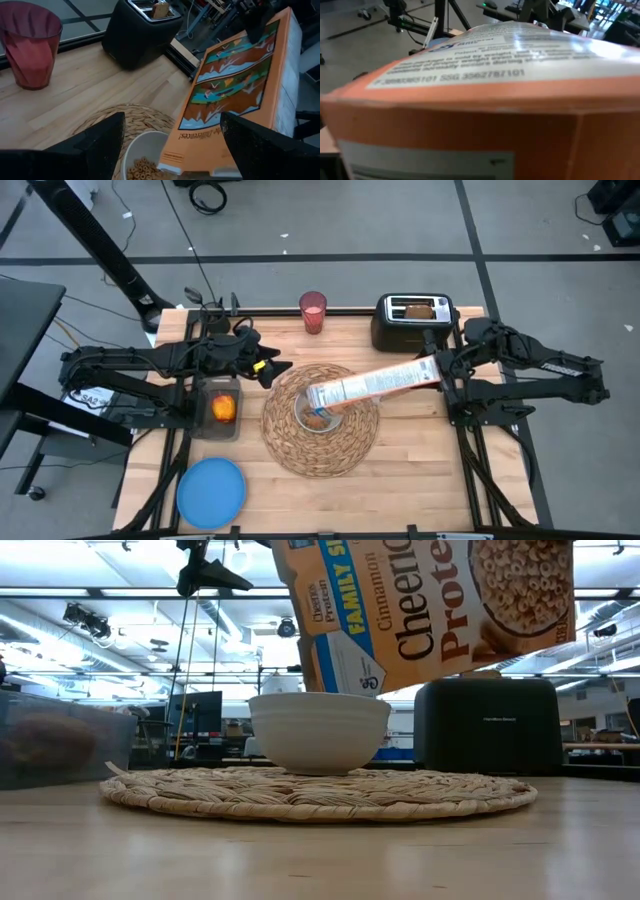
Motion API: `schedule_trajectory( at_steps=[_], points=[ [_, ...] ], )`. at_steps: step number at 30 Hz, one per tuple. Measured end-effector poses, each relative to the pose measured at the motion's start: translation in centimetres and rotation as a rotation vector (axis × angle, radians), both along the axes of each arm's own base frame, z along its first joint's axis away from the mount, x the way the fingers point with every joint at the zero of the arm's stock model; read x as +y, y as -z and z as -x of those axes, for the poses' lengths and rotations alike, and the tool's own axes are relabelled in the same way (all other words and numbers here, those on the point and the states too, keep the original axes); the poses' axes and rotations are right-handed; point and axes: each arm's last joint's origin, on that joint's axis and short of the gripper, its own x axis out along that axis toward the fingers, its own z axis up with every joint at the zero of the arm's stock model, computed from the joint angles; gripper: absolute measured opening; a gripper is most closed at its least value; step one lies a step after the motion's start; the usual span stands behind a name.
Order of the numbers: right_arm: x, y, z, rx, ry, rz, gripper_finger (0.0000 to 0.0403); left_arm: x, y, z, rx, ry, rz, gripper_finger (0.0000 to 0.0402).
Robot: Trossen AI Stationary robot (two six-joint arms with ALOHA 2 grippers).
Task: Arrange a breakfast setting
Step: Pour the cereal into the white bowl
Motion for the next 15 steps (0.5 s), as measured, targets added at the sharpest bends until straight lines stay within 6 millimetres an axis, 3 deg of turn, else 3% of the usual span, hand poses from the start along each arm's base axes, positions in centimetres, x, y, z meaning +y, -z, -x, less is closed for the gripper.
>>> schedule_trajectory(
  at_steps=[15],
  points=[
    [-0.21, -0.02, 0.28, 0.035, 0.085, 0.047, 0.0243, -0.02, -0.04, -0.02, -0.008, 0.001, 0.013, 0.0331]
  ],
)
